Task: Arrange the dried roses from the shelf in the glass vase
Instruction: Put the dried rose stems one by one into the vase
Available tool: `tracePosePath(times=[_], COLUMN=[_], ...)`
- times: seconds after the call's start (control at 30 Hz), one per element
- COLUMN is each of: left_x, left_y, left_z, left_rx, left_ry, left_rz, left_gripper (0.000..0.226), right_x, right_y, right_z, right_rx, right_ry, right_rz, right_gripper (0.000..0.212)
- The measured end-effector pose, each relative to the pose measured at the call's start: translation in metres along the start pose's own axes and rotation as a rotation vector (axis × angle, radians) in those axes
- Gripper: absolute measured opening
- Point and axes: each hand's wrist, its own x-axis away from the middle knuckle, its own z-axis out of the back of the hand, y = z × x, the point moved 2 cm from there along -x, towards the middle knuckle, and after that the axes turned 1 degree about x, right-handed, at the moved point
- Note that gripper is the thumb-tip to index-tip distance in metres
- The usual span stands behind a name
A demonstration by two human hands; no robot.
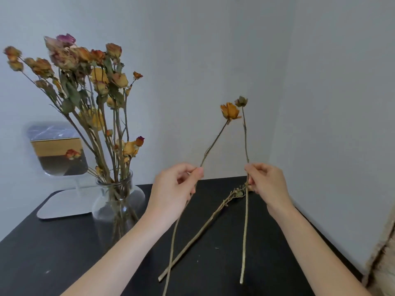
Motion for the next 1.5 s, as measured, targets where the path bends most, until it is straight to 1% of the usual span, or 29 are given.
tracePosePath(times=[0.1, 0.2, 0.3, 0.4, 0.5, 0.57, 0.7, 0.9, 1.03, 1.17, 1.3, 1.5], left_x=[0.014, 0.033, 0.054, 0.067, 0.072, 0.071, 0.064, 0.056, 0.052, 0.047, 0.044, 0.03], left_y=[0.02, 0.034, 0.039, 0.036, 0.037, 0.044, 0.069, 0.105, 0.118, 0.127, 0.126, 0.105], left_z=[0.037, 0.075, 0.11, 0.14, 0.167, 0.181, 0.198, 0.204, 0.21, 0.221, 0.215, 0.203], left_rx=[-0.027, -0.046, -0.046, -0.056, -0.033, -0.004, 0.05, 0.019, -0.004, -0.011, -0.006, 0.006], left_ry=[0.101, 0.209, 0.339, 0.477, 0.623, 0.711, 0.817, 0.857, 0.868, 0.871, 0.852, 0.778], left_rz=[-0.104, -0.197, -0.238, -0.257, -0.292, -0.329, -0.428, -0.592, -0.642, -0.64, -0.642, -0.512], left_gripper=[0.014, 0.022, 0.022, 0.019, 0.027, 0.027, 0.022, 0.019, 0.018, 0.017, 0.019, 0.023], right_x=[0.009, 0.022, 0.037, 0.048, 0.053, 0.055, 0.058, 0.06, 0.061, 0.061, 0.063, 0.065], right_y=[-0.027, -0.047, -0.06, -0.067, -0.073, -0.075, -0.077, -0.079, -0.079, -0.079, -0.079, -0.079], right_z=[-0.02, -0.039, -0.055, -0.067, -0.077, -0.082, -0.086, -0.087, -0.086, -0.085, -0.087, -0.089], right_rx=[-0.077, -0.126, -0.136, -0.135, -0.127, -0.122, -0.1, -0.074, -0.067, -0.06, -0.067, -0.067], right_ry=[-0.035, -0.075, -0.12, -0.143, -0.145, -0.148, -0.151, -0.148, -0.148, -0.144, -0.153, -0.166], right_rz=[0.07, 0.143, 0.198, 0.226, 0.232, 0.234, 0.259, 0.28, 0.285, 0.289, 0.289, 0.295], right_gripper=[0.011, 0.008, 0.007, 0.007, 0.01, 0.011, 0.011, 0.009, 0.008, 0.007, 0.008, 0.008])
